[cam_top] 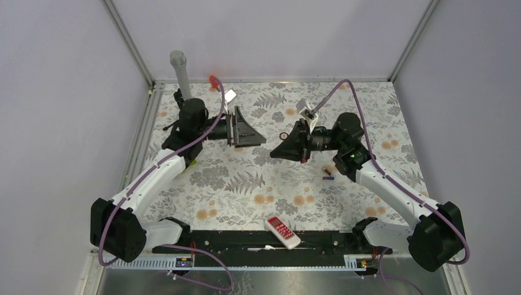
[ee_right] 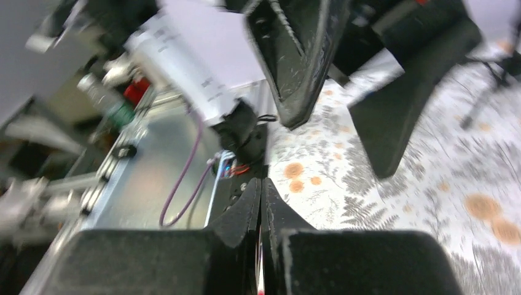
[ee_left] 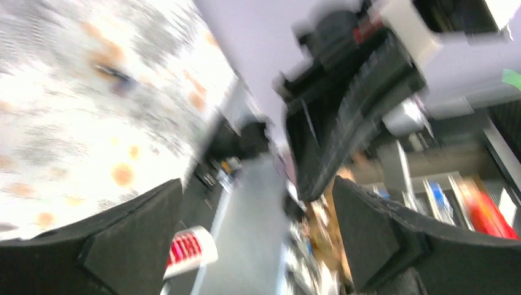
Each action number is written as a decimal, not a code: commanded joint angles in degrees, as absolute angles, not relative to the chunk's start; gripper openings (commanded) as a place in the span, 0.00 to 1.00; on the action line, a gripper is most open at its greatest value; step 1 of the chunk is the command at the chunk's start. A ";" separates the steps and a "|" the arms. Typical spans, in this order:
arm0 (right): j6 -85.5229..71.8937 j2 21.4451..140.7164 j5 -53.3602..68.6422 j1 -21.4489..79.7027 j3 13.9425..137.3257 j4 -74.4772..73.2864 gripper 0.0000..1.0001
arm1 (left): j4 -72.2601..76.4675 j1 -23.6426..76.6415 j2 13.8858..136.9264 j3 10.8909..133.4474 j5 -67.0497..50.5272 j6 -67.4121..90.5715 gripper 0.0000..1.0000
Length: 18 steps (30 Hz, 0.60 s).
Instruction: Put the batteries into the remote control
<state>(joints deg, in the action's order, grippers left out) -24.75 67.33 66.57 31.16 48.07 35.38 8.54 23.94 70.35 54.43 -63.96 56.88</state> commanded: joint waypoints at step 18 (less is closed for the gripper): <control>-19.74 66.53 0.93 53.41 40.24 -15.96 0.91 | -21.93 23.04 60.73 48.26 0.41 35.44 0.99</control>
<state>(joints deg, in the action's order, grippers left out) -19.07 67.02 15.73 46.00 39.57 -8.60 -22.61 23.03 63.02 48.71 -9.23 34.98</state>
